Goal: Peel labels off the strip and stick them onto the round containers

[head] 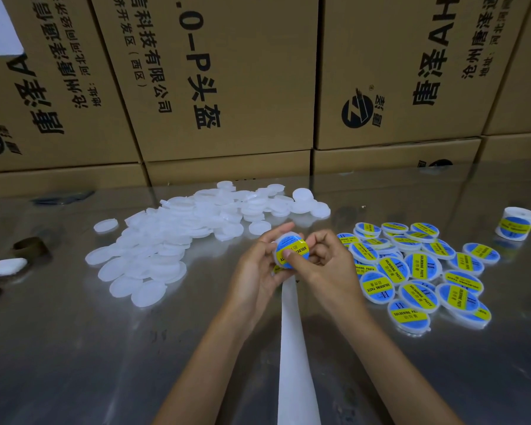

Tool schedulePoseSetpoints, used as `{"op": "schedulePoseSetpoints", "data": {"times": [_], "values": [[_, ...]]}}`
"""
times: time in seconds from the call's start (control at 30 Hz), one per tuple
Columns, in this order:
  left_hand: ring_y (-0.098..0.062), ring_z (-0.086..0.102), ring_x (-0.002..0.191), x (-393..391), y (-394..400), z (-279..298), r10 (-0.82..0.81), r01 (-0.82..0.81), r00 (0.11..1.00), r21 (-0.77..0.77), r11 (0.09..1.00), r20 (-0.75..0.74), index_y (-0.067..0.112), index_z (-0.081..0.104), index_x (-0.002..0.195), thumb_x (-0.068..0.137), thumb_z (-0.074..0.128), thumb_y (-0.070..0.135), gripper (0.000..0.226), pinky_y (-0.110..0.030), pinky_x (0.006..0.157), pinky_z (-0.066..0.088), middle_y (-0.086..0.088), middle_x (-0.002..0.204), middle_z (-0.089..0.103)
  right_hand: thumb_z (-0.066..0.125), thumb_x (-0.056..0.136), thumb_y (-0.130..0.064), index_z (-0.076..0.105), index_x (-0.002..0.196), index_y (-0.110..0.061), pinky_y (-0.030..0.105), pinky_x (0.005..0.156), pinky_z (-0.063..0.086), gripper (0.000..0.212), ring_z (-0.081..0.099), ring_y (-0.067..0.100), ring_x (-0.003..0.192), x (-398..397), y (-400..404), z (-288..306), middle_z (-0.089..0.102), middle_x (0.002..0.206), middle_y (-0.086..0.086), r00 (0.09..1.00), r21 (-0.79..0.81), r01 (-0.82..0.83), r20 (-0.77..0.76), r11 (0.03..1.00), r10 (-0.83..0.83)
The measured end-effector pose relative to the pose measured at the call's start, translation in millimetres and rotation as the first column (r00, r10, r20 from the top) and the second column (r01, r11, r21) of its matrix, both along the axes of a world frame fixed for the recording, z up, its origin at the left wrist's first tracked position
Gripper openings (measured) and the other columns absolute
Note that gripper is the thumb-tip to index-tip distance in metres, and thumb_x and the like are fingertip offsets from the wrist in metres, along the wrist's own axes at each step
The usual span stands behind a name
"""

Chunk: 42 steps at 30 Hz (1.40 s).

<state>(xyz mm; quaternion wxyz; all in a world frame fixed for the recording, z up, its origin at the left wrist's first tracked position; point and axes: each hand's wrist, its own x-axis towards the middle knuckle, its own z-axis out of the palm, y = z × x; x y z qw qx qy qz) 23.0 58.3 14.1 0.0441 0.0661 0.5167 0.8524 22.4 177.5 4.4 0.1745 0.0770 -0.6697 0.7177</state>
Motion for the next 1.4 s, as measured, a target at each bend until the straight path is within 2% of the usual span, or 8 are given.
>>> {"op": "schedulePoseSetpoints", "data": {"times": [0.23, 0.37, 0.53, 0.73, 0.97, 1.2, 1.3, 1.4], "values": [[-0.022, 0.069, 0.106, 4.0, 4.7, -1.8, 0.066, -0.080, 0.992, -0.137, 0.987, -0.105, 0.019, 0.072, 0.118, 0.096, 0.046, -0.001, 0.040, -0.028, 0.083, 0.057, -0.012, 0.121, 0.070, 0.079, 0.078, -0.009, 0.050, 0.077, -0.019, 0.016, 0.054, 0.043, 0.030, 0.050, 0.003, 0.052, -6.0, 1.1, -8.9, 0.060, 0.058, -0.011, 0.997, 0.057, 0.070, 0.017, 0.996, -0.071], [-0.019, 0.067, 0.104, 4.5, 4.4, -1.5, 0.096, -0.112, 0.989, -0.147, 0.983, -0.113, 0.021, 0.073, 0.115, 0.096, 0.045, -0.003, 0.042, -0.027, 0.080, 0.057, -0.010, 0.120, 0.071, 0.084, 0.073, -0.026, 0.056, 0.081, -0.025, 0.018, 0.064, 0.041, 0.029, 0.049, 0.001, 0.065, -9.5, 1.6, -13.3, 0.058, 0.076, -0.014, 0.982, 0.192, 0.188, -0.019, 0.963, -0.188], [-0.026, 0.067, 0.106, 3.8, 2.0, 2.8, 0.039, -0.039, 0.999, 0.066, 0.997, -0.008, 0.010, 0.063, 0.126, 0.099, 0.040, 0.002, 0.036, -0.038, 0.091, 0.057, -0.018, 0.125, 0.068, 0.086, 0.066, -0.047, 0.048, 0.100, -0.031, 0.018, 0.069, 0.040, 0.054, 0.050, 0.003, 0.079, -9.1, 5.5, -14.1, 0.051, 0.090, -0.009, 0.973, 0.227, 0.223, -0.001, 0.948, -0.229], [-0.034, 0.066, 0.114, 10.6, 6.3, 6.8, -0.075, 0.064, 0.997, 0.271, 0.960, 0.033, 0.004, 0.057, 0.132, 0.087, 0.050, 0.019, 0.048, -0.043, 0.090, 0.059, -0.023, 0.128, 0.065, 0.056, 0.070, -0.081, 0.046, 0.074, -0.029, 0.028, 0.061, 0.044, 0.053, 0.053, 0.007, 0.073, -5.6, 1.1, -16.9, 0.054, 0.072, -0.009, 0.958, 0.475, 0.286, -0.131, 0.832, -0.254], [-0.024, 0.069, 0.105, 8.5, 7.4, 4.7, -0.087, 0.084, 0.996, 0.182, 0.980, 0.005, 0.010, 0.064, 0.124, 0.085, 0.053, 0.012, 0.040, -0.033, 0.085, 0.060, -0.013, 0.122, 0.070, 0.045, 0.100, -0.049, 0.035, 0.060, -0.033, 0.023, 0.055, 0.028, 0.044, 0.046, 0.007, 0.064, -8.4, 8.4, -17.2, 0.044, 0.059, -0.010, 0.922, 0.509, 0.385, -0.257, 0.770, -0.291], [-0.020, 0.073, 0.082, 7.9, -0.3, -4.0, 0.079, -0.134, 0.981, -0.328, 0.935, -0.175, 0.013, 0.068, 0.115, 0.089, 0.062, -0.010, 0.035, -0.028, 0.072, 0.060, -0.008, 0.098, 0.076, 0.045, 0.103, -0.035, 0.047, 0.062, -0.028, 0.018, 0.053, 0.029, 0.042, 0.045, 0.005, 0.055, -10.0, 15.8, -14.4, 0.048, 0.053, -0.013, 0.964, 0.416, 0.261, -0.150, 0.871, -0.218], [-0.027, 0.074, 0.081, 7.4, -3.7, -4.0, 0.090, -0.134, 0.985, -0.326, 0.936, -0.145, 0.014, 0.068, 0.116, 0.083, 0.069, -0.014, 0.044, -0.027, 0.068, 0.059, -0.015, 0.092, 0.072, 0.046, 0.103, -0.037, 0.055, 0.064, -0.024, 0.024, 0.056, 0.038, 0.042, 0.048, 0.002, 0.057, -9.1, 15.4, -9.2, 0.055, 0.056, -0.010, 0.988, 0.230, 0.153, -0.012, 0.961, -0.154], [-0.028, 0.075, 0.087, 5.8, -6.0, -3.5, 0.120, -0.140, 0.988, -0.241, 0.960, -0.096, 0.015, 0.069, 0.120, 0.082, 0.071, -0.013, 0.047, -0.029, 0.073, 0.060, -0.015, 0.095, 0.072, 0.044, 0.103, -0.040, 0.069, 0.088, -0.018, 0.028, 0.069, 0.054, 0.036, 0.064, 0.010, 0.076, -9.3, 17.1, -6.0, 0.071, 0.078, -0.001, 0.992, 0.100, 0.013, 0.120, 0.995, -0.025]]}}
